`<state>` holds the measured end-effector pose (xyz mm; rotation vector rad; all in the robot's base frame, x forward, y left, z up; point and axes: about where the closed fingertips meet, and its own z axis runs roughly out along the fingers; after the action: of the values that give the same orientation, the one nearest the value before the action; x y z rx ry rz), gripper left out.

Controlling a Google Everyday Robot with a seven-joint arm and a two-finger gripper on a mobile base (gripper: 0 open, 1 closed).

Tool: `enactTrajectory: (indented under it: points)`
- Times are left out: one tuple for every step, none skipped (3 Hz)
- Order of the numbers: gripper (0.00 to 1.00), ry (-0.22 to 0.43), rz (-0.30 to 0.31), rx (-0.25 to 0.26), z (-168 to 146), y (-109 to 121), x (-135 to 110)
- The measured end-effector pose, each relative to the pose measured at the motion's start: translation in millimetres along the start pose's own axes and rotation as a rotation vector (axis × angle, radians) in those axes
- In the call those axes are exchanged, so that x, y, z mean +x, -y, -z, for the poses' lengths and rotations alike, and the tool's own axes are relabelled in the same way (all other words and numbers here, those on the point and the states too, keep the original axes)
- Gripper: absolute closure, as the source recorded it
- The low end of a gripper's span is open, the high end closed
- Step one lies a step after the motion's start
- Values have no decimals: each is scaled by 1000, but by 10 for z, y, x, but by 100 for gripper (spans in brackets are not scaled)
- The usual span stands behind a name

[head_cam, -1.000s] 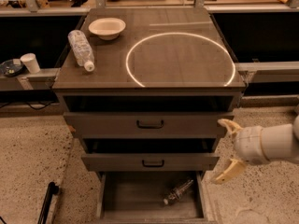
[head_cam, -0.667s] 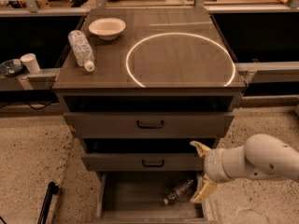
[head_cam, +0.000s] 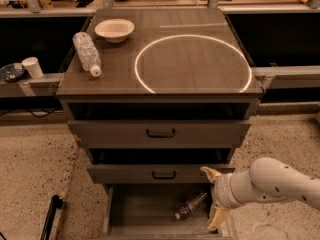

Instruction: Pick water bottle from bottom drawer and place on counter

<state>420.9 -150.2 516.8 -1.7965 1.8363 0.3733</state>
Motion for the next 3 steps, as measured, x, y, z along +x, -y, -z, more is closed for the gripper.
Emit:
enactTrajectory:
  points:
    - [0,0,0,0,0,0,0]
    - [0,-17,23,-1,-405,39,132]
    - [0,-29,129,-14,-1708,361,411]
